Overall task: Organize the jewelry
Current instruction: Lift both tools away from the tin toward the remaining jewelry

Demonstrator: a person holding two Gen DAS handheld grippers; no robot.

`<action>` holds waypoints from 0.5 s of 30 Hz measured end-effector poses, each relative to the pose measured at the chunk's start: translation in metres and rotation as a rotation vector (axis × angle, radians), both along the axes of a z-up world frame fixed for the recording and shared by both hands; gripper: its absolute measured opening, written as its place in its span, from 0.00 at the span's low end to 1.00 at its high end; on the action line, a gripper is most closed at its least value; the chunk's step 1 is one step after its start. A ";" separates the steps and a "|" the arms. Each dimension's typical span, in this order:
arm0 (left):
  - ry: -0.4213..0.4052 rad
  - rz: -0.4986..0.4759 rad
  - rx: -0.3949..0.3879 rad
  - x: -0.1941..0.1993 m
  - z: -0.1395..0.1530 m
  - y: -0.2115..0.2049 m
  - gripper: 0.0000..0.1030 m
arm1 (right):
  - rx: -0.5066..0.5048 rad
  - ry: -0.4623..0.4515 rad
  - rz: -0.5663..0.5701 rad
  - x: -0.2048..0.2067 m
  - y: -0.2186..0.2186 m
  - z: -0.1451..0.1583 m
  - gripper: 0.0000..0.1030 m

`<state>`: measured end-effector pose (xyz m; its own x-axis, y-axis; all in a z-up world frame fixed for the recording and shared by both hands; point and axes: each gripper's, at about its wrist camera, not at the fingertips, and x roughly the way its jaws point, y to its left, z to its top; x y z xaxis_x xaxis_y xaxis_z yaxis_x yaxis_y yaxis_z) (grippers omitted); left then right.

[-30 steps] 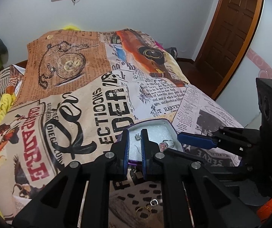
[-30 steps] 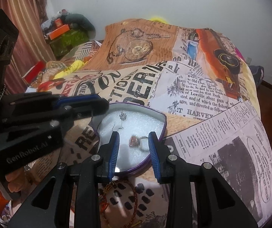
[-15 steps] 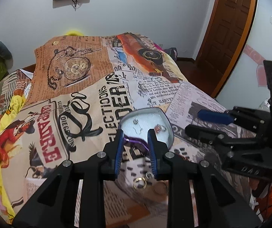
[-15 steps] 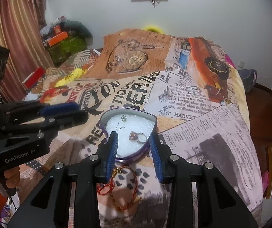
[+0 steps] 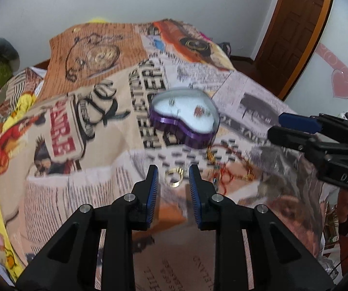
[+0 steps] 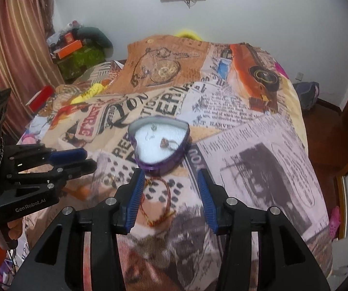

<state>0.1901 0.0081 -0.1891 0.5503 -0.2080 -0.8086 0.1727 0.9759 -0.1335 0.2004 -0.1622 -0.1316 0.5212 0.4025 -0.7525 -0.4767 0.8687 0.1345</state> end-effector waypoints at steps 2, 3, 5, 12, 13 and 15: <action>0.023 0.001 -0.003 -0.004 -0.007 0.000 0.24 | -0.003 0.013 -0.005 -0.003 -0.003 -0.004 0.40; 0.034 0.000 -0.004 -0.005 -0.010 -0.001 0.24 | -0.004 0.022 -0.007 -0.005 -0.005 -0.007 0.40; 0.047 -0.002 -0.002 -0.010 -0.015 -0.002 0.24 | -0.007 0.044 -0.007 -0.007 -0.007 -0.014 0.40; 0.043 -0.019 0.007 -0.015 -0.023 -0.010 0.24 | -0.017 0.103 0.001 -0.016 -0.011 -0.032 0.40; 0.045 -0.024 0.004 -0.014 -0.023 -0.011 0.24 | -0.019 0.115 0.006 -0.016 -0.009 -0.036 0.41; 0.048 -0.039 0.000 -0.012 -0.024 -0.014 0.24 | -0.031 0.121 0.013 -0.018 -0.007 -0.040 0.43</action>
<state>0.1784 -0.0058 -0.2133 0.5019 -0.2290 -0.8340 0.2040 0.9684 -0.1431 0.1826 -0.1689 -0.1714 0.4206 0.3845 -0.8217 -0.4702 0.8670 0.1650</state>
